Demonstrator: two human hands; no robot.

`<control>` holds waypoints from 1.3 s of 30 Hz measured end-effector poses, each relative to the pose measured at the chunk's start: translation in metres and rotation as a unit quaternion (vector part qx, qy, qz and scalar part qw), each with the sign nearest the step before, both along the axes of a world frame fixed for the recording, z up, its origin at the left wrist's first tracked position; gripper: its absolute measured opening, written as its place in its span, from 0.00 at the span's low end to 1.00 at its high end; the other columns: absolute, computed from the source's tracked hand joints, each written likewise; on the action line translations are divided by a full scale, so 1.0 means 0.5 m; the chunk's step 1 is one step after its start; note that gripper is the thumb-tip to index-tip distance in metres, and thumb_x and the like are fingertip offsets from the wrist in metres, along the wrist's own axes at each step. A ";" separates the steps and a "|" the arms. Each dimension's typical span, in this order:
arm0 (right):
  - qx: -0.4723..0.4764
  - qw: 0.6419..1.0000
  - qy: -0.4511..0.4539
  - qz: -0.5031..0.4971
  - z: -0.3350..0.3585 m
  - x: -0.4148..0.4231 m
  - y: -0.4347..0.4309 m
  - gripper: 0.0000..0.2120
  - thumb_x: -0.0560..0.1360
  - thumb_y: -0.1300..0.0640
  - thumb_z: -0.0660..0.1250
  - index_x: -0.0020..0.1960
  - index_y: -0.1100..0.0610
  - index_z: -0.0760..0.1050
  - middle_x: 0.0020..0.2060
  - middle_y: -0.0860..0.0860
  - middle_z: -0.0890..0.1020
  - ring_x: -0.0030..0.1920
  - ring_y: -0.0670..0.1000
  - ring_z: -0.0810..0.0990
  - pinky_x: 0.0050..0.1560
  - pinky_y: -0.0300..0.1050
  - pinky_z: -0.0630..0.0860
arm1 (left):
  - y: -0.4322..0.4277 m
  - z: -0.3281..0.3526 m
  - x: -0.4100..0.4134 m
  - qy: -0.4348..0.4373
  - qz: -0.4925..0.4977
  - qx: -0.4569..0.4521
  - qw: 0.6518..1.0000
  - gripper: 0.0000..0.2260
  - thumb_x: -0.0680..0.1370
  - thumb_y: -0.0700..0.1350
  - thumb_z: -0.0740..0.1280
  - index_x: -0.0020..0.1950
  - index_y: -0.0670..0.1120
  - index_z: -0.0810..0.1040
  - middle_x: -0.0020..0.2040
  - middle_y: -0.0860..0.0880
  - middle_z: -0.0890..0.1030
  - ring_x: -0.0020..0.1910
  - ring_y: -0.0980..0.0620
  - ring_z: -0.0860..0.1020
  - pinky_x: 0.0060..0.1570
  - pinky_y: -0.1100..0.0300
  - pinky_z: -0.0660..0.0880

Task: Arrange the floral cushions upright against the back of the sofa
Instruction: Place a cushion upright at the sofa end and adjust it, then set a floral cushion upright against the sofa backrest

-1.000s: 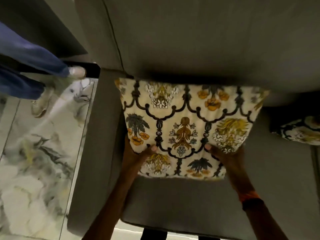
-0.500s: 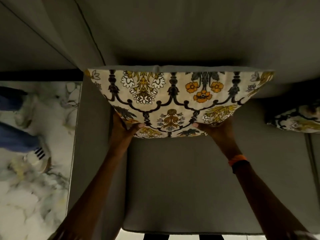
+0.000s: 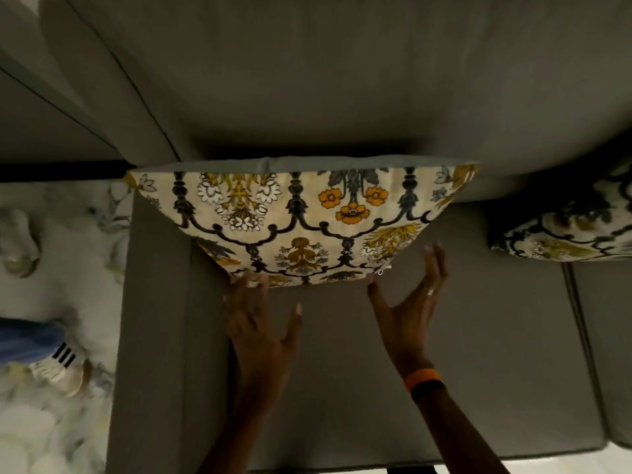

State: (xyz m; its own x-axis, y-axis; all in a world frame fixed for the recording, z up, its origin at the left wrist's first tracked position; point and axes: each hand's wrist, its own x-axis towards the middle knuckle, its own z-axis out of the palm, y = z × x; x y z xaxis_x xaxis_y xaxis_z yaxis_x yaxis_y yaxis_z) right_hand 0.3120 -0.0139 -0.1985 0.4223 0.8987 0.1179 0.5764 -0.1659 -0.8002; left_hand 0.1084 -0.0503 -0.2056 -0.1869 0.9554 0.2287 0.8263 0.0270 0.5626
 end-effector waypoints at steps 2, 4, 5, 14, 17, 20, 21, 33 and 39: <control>0.135 0.984 -0.103 0.062 0.033 -0.005 0.032 0.34 0.75 0.48 0.79 0.74 0.50 0.66 0.81 0.62 0.60 0.82 0.71 0.61 0.77 0.73 0.67 | 0.050 0.020 0.034 0.094 -0.105 0.097 0.985 0.34 0.78 0.54 0.71 0.78 0.53 0.57 0.78 0.40 0.61 0.77 0.35 0.62 0.72 0.28 0.64; 0.203 0.961 -0.162 0.099 0.038 -0.018 0.082 0.29 0.78 0.45 0.76 0.73 0.51 0.67 0.82 0.56 0.57 0.82 0.69 0.58 0.76 0.76 0.66 | 0.104 0.013 0.064 0.143 -0.125 0.156 0.969 0.39 0.78 0.57 0.71 0.82 0.57 0.51 0.84 0.44 0.51 0.81 0.37 0.54 0.77 0.30 0.55; 0.205 0.956 -0.178 0.109 0.023 -0.025 0.101 0.28 0.79 0.45 0.75 0.73 0.49 0.67 0.85 0.52 0.53 0.85 0.65 0.53 0.76 0.77 0.64 | 0.121 -0.007 0.072 0.161 -0.109 0.148 0.970 0.41 0.78 0.58 0.70 0.83 0.58 0.47 0.85 0.46 0.46 0.83 0.39 0.50 0.78 0.30 0.51; -0.146 0.920 -0.221 0.288 -0.222 0.205 -0.120 0.39 0.62 0.64 0.84 0.71 0.52 0.81 0.77 0.64 0.74 0.75 0.69 0.77 0.59 0.71 0.83 | -0.148 -0.224 0.213 0.161 -0.166 -0.244 0.942 0.54 0.68 0.47 0.81 0.83 0.52 0.49 0.80 0.35 0.60 0.75 0.30 0.67 0.65 0.35 0.76; -0.176 0.961 -0.112 0.182 -0.210 0.405 -0.137 0.37 0.69 0.62 0.83 0.75 0.55 0.76 0.77 0.64 0.73 0.74 0.67 0.77 0.66 0.69 0.80 | -0.117 -0.196 0.358 0.121 -0.231 -0.227 0.939 0.46 0.69 0.46 0.80 0.80 0.48 0.57 0.79 0.37 0.63 0.75 0.34 0.68 0.66 0.38 0.76; -0.134 0.989 0.058 -0.033 -0.152 0.626 -0.104 0.42 0.74 0.61 0.81 0.82 0.56 0.65 0.77 0.58 0.68 0.73 0.58 0.73 0.69 0.60 0.79 | -0.031 -0.143 0.550 0.007 -0.240 -0.202 0.949 0.43 0.75 0.48 0.76 0.82 0.51 0.52 0.82 0.39 0.58 0.80 0.39 0.61 0.71 0.43 0.73; -0.106 0.982 0.109 -0.113 -0.125 0.698 -0.078 0.48 0.72 0.59 0.83 0.84 0.57 0.61 0.78 0.57 0.66 0.71 0.57 0.72 0.67 0.59 0.79 | 0.009 -0.124 0.605 -0.048 -0.243 -0.197 0.949 0.42 0.77 0.50 0.74 0.82 0.53 0.50 0.83 0.41 0.54 0.81 0.41 0.59 0.73 0.45 0.70; -0.047 0.982 0.180 0.031 -0.036 1.116 0.141 0.61 0.63 0.47 0.90 0.83 0.61 0.58 0.79 0.56 0.74 0.79 0.55 0.75 0.76 0.63 0.76 | 0.265 -0.009 0.982 -0.390 -0.152 -0.119 0.901 0.47 0.67 0.37 0.82 0.75 0.49 0.54 0.71 0.57 0.67 0.65 0.78 0.69 0.62 0.77 0.70; -0.048 0.982 0.185 -0.010 -0.117 1.098 0.121 0.70 0.60 0.43 0.90 0.87 0.58 0.50 0.83 0.59 0.66 0.82 0.59 0.69 0.78 0.65 0.73 | 0.231 -0.090 1.013 -0.361 -0.052 -0.139 0.921 0.44 0.70 0.49 0.82 0.79 0.43 0.62 0.75 0.51 0.72 0.73 0.59 0.72 0.72 0.56 0.74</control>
